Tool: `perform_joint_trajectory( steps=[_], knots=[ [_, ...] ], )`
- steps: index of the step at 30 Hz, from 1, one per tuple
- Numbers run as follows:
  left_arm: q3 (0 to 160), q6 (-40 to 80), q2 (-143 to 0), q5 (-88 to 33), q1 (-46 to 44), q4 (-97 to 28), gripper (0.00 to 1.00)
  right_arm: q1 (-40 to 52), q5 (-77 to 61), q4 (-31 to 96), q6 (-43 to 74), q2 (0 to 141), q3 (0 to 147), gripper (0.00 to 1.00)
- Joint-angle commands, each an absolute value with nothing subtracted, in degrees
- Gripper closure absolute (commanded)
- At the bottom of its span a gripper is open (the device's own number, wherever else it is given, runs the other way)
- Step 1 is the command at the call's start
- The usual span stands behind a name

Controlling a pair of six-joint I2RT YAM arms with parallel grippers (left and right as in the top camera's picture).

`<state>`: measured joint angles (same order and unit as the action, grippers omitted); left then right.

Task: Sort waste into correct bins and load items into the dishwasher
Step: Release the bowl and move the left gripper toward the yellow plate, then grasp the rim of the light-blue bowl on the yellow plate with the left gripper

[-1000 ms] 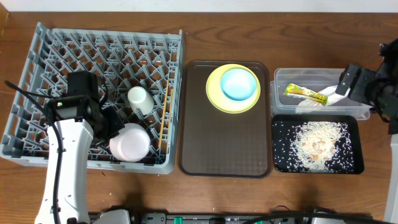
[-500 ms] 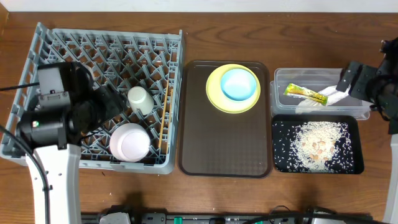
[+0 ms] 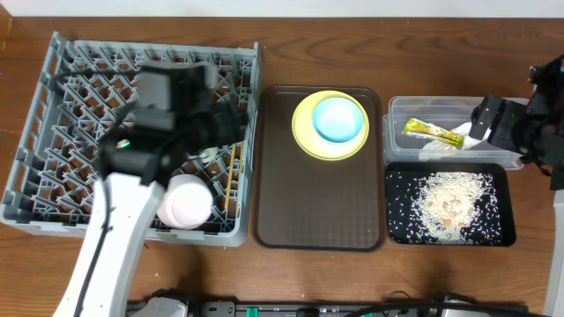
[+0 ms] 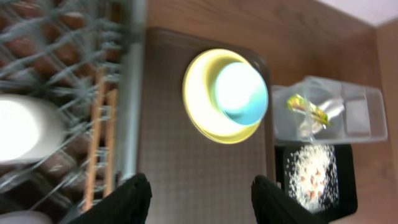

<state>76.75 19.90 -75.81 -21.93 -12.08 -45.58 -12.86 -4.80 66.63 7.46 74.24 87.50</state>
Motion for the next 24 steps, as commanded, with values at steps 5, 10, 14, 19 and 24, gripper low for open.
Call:
perform_joint_trajectory(
  steps=[5, 10, 14, 19, 24],
  knots=[
    [77.6, 20.84, -86.3, -16.21, -23.05, -32.6, 0.46, -13.06, -5.41, 66.72, 8.27, 74.26, 88.09, 0.01],
    [77.6, 20.43, -93.78, -14.11, -29.91, -20.38, 0.46, -13.06, -5.41, 66.72, 8.27, 74.26, 88.09, 0.01],
    [77.6, 20.45, -99.66, -11.53, -34.59, -12.32, 0.46, -13.06, -5.43, 66.72, 8.27, 74.26, 88.09, 0.01],
    [77.6, 20.4, -106.02, -5.23, -39.31, -5.15, 0.5, -13.06, -5.41, 66.72, 8.27, 74.26, 88.09, 0.01],
    [77.6, 18.72, -110.93, -3.33, -42.35, 0.16, 0.5, -13.06, -5.41, 66.72, 8.27, 74.26, 88.09, 0.01]
  ],
)
